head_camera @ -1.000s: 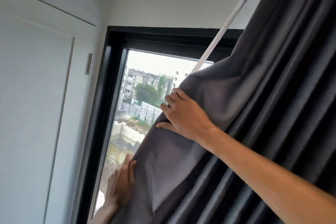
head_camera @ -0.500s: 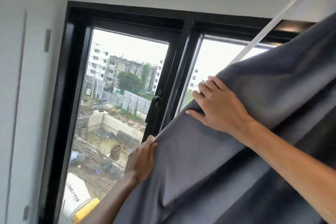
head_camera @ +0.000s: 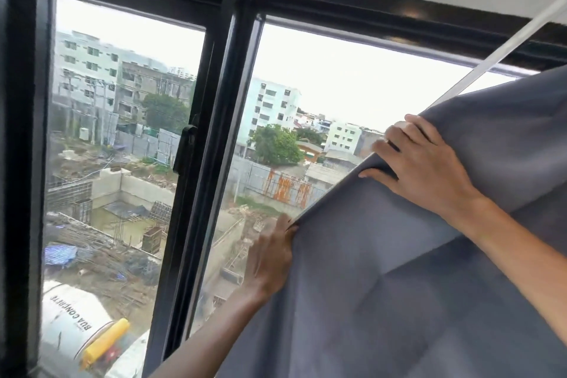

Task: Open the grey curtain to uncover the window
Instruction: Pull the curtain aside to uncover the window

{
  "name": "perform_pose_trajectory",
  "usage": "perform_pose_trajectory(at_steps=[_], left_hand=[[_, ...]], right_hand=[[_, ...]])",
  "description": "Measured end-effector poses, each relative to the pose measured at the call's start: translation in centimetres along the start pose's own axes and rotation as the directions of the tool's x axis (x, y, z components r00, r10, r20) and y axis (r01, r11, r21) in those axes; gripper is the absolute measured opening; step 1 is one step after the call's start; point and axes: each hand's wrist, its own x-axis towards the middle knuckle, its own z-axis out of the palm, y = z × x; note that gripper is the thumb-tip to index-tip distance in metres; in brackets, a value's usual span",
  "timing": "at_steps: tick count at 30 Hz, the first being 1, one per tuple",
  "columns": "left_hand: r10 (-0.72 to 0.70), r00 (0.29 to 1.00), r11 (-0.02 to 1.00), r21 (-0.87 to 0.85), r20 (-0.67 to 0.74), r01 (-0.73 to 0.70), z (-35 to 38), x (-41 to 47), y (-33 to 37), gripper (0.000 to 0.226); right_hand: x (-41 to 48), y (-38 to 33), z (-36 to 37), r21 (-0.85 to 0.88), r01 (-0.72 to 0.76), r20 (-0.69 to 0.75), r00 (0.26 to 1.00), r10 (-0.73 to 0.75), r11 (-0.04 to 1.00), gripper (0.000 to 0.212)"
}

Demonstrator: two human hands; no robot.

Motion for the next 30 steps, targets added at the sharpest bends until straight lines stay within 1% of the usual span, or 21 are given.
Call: perform_pose_trajectory(at_steps=[3, 8, 10, 12, 14, 19, 25, 27, 30], left_hand=[[0.012, 1.0, 0.999, -0.038, 0.003, -0.012, 1.3, -0.7, 2.3, 0.014], [0.048, 0.999, 0.991, -0.127, 0.017, -0.045, 3.5, -1.8, 6.2, 0.019], [0.065, 0.997, 0.981, -0.187, 0.038, -0.057, 4.5, -2.2, 7.4, 0.015], [0.057, 0.995, 0.967, -0.254, 0.079, -0.035, 5.5, -2.9, 8.7, 0.009], [0.056, 0.993, 0.953, -0.304, 0.107, -0.021, 6.4, -3.5, 10.1, 0.008], [0.059, 0.988, 0.936, -0.353, 0.142, -0.005, 7.8, -4.8, 13.0, 0.01], [0.051, 0.987, 0.929, -0.371, 0.154, 0.01, 9.0, -5.0, 14.5, 0.012], [0.062, 0.983, 0.912, -0.409, 0.173, 0.014, 9.2, -4.9, 14.7, 0.015], [0.099, 0.977, 0.886, -0.464, 0.187, -0.001, 9.3, -5.0, 15.1, 0.011]], right_hand=[[-2.4, 1.7, -0.9, -0.007, -0.038, 0.042, 0.998, 0.038, 0.999, 0.054], [-6.4, 5.1, -2.7, -0.017, -0.096, 0.131, 0.987, 0.098, 0.995, 0.054], [-7.9, 6.4, -3.3, -0.019, -0.121, 0.191, 0.974, 0.122, 0.992, 0.053], [-9.4, 7.5, -3.7, -0.033, -0.142, 0.241, 0.96, 0.146, 0.989, 0.054], [-11.0, 8.4, -4.1, -0.029, -0.162, 0.279, 0.946, 0.163, 0.986, 0.052], [-13.8, 10.2, -5.3, -0.013, -0.204, 0.32, 0.927, 0.197, 0.979, 0.045], [-15.1, 11.8, -6.3, -0.047, -0.193, 0.368, 0.909, 0.197, 0.98, 0.044], [-15.2, 12.2, -6.6, -0.048, -0.205, 0.372, 0.905, 0.208, 0.978, 0.044], [-15.5, 12.8, -6.6, -0.038, -0.21, 0.387, 0.899, 0.208, 0.977, 0.044]])
